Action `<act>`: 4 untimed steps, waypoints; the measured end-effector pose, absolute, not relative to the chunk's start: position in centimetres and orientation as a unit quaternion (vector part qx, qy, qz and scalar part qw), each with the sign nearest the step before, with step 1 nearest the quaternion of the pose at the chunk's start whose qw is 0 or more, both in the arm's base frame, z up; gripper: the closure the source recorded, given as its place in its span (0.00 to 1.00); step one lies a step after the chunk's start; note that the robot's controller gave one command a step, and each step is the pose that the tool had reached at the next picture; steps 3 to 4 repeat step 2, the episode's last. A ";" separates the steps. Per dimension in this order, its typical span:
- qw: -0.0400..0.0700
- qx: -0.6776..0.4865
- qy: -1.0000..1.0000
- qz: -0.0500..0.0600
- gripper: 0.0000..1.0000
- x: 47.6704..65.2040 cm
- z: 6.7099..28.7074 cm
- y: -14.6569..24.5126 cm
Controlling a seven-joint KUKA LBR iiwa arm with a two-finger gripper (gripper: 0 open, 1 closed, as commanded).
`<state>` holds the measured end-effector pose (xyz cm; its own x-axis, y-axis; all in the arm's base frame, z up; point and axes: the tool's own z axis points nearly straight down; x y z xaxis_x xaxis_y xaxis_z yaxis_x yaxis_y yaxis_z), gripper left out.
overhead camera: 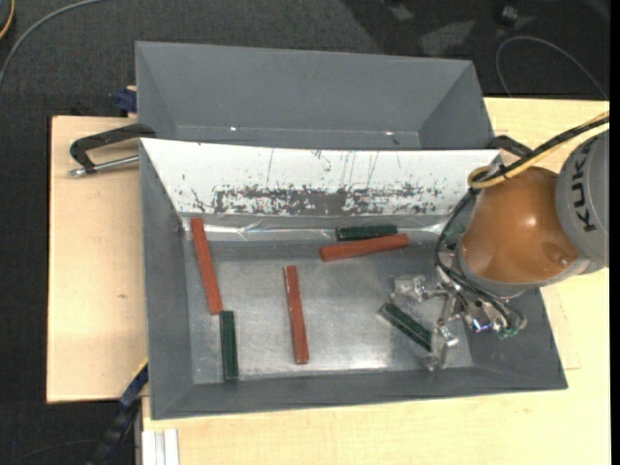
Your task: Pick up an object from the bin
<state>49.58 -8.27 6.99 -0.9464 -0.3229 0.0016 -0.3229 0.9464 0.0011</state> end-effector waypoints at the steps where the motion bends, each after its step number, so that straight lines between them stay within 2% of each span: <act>1: 0.000 0.164 -0.986 0.000 1.00 49.6 7.0 -8.2; 2: -0.008 0.162 -0.987 0.002 1.00 56.1 20.0 -7.7; 4: -0.008 0.162 -0.987 0.002 1.00 56.1 20.0 -7.7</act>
Offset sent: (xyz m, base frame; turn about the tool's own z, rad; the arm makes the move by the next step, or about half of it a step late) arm 0.0000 0.0000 0.0000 0.0000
